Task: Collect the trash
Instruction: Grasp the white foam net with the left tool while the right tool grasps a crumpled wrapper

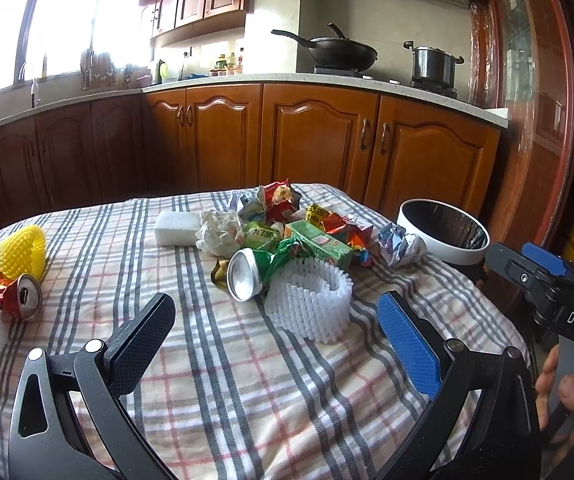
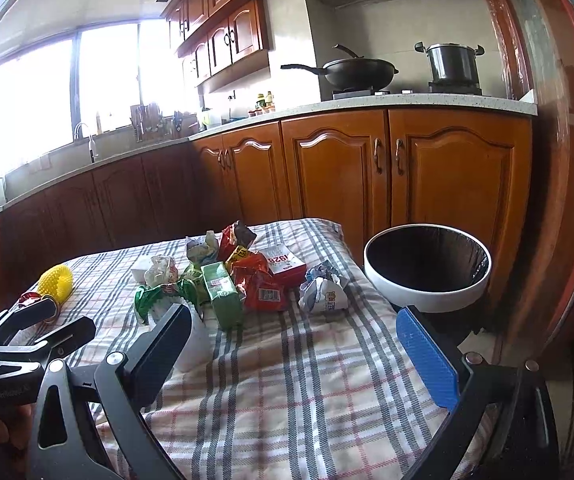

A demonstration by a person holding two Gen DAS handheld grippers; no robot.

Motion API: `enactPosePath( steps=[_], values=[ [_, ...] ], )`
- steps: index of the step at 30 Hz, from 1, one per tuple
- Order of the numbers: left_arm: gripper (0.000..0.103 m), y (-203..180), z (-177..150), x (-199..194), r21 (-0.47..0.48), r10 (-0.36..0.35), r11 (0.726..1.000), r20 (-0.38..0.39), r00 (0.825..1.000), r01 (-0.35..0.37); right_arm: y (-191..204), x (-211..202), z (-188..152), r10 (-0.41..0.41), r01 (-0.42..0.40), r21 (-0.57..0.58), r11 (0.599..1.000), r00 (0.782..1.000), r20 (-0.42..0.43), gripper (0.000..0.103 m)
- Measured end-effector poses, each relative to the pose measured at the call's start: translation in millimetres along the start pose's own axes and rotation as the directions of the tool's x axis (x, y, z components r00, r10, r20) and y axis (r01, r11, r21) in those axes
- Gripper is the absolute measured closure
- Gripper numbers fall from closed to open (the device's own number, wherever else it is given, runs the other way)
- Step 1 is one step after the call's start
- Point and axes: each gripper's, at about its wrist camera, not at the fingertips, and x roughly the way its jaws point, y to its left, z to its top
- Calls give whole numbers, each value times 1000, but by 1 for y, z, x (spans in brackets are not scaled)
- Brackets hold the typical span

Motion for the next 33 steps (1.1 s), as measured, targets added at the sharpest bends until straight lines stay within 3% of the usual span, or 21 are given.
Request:
enactPosePath(
  steps=[16, 20, 24, 28, 31, 33],
  values=[
    [3, -22, 0, 44, 12, -59, 998, -116, 991, 61, -32, 45, 3, 29, -23, 59, 998, 995, -100, 1],
    [8, -28, 0, 63, 18, -62, 998, -160, 985, 65, -43, 70, 6, 40, -29, 71, 997, 987, -157, 10],
    [24, -31, 1, 85, 13, -67, 997, -218, 974, 72, -50, 99, 9, 49, -33, 75, 997, 975, -216, 28],
    [40, -32, -1, 102, 11, -73, 997, -265, 962, 79, -56, 132, 11, 72, -54, 72, 996, 956, -284, 37],
    [58, -33, -3, 108, 13, -89, 995, -286, 954, 96, -60, 152, 12, 69, -50, 68, 996, 944, -323, 42],
    [72, -33, -4, 108, 13, -101, 994, -293, 951, 109, -62, 163, 11, 74, -53, 69, 996, 937, -342, 58]
  ],
)
